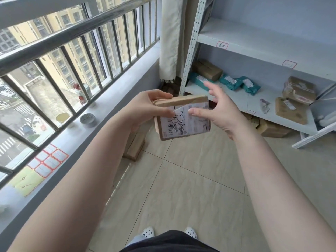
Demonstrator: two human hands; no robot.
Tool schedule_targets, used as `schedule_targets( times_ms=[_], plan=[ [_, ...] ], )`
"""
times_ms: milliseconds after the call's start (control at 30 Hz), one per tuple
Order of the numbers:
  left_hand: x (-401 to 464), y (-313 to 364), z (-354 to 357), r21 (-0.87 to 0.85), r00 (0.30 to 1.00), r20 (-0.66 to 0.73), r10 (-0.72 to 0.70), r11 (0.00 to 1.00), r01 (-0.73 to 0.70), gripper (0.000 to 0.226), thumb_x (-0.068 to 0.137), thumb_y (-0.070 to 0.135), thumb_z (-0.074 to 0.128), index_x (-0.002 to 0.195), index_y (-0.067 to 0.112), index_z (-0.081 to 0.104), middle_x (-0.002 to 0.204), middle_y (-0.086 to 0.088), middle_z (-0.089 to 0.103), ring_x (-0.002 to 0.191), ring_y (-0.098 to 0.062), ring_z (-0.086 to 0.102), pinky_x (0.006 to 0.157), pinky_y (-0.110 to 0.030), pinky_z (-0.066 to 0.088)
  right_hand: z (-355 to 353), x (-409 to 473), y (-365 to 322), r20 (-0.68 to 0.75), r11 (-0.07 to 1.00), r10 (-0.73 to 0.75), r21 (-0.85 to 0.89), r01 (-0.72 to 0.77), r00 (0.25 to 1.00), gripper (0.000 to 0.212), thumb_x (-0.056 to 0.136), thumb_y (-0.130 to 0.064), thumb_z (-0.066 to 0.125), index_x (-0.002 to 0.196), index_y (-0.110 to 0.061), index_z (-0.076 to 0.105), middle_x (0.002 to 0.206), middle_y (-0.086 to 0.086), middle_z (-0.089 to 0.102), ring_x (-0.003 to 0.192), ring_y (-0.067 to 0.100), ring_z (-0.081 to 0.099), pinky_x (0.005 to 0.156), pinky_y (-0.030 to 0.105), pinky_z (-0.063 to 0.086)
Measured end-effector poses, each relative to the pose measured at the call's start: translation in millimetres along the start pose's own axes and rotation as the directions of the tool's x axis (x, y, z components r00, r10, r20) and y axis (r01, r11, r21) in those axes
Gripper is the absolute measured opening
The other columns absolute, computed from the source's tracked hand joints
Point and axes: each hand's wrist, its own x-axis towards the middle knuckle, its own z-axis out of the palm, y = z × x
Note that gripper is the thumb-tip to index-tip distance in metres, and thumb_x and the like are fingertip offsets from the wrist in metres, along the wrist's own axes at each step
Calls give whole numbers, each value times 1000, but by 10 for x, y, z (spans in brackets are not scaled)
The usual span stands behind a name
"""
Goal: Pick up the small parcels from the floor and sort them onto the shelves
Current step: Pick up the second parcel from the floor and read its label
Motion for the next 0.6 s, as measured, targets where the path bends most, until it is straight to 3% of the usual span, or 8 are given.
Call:
schedule_targets(
  times_ms=[133, 200, 300, 400, 467, 533, 600],
  plan=[
    [24, 102, -4, 134, 995, 103, 11, 991, -25, 57, 56, 16, 86, 112, 21, 72, 99, 0, 71, 87, -13, 71, 79, -24, 55, -10, 20, -104, 227, 992, -27, -113, 54, 973, 85, 64, -40, 85, 139, -39, 46, 137, -1, 51, 119, 7, 48, 95, 26, 37],
    [40, 135, -1, 179, 992, 125, 20, 983, -42, 63, 61, 12, 87, 120, 20, 67, 109, -3, 70, 95, -17, 70, 82, -26, 56, 22, 34, -105, 261, 988, -11, -144, 50, 965, 78, 64, -40, 85, 135, -36, 53, 126, -7, 58, 113, 7, 55, 94, 25, 42],
    [41, 106, 8, 121, 996, 76, 42, 991, -51, 77, 69, 4, 84, 136, 23, 53, 135, -6, 58, 114, -19, 64, 92, -35, 57, 55, 65, -62, 230, 993, -3, -115, 30, 973, 72, 62, -44, 85, 128, -30, 60, 118, -8, 64, 109, 7, 59, 94, 27, 47],
    [38, 11, 73, 73, 990, -125, 59, 996, -50, 88, 73, 16, 84, 148, 24, 40, 148, -11, 47, 132, -23, 50, 92, -35, 53, 124, 111, 36, 138, 998, 38, 34, -43, 990, 71, 63, -44, 84, 127, -26, 60, 118, 2, 64, 107, 14, 63, 94, 37, 53],
    [39, -76, 133, 25, 967, -253, 20, 1000, -14, 94, 73, 26, 84, 152, 21, 33, 151, -11, 44, 129, -21, 51, 84, -26, 49, 191, 141, 96, 60, 986, 81, 139, -89, 995, 70, 67, -40, 83, 129, -20, 59, 116, 7, 65, 103, 19, 66, 91, 40, 55],
    [13, -151, 202, -119, 966, -249, -67, 992, 38, 102, 70, 32, 86, 153, 19, 29, 142, -7, 52, 112, -13, 61, 77, -22, 53, 259, 163, 130, -6, 960, 132, 251, -127, 991, 68, 69, -38, 82, 129, -17, 57, 114, 7, 66, 101, 21, 67, 89, 42, 56],
    [12, -237, 273, -209, 975, -189, -119, 975, 79, 103, 60, 44, 88, 147, 22, 36, 129, -1, 64, 110, -17, 66, 89, -41, 56, 323, 167, 139, -30, 927, 168, 344, -147, 985, 66, 72, -38, 80, 130, -17, 56, 113, 6, 67, 100, 21, 69, 85, 39, 58]
  ],
)
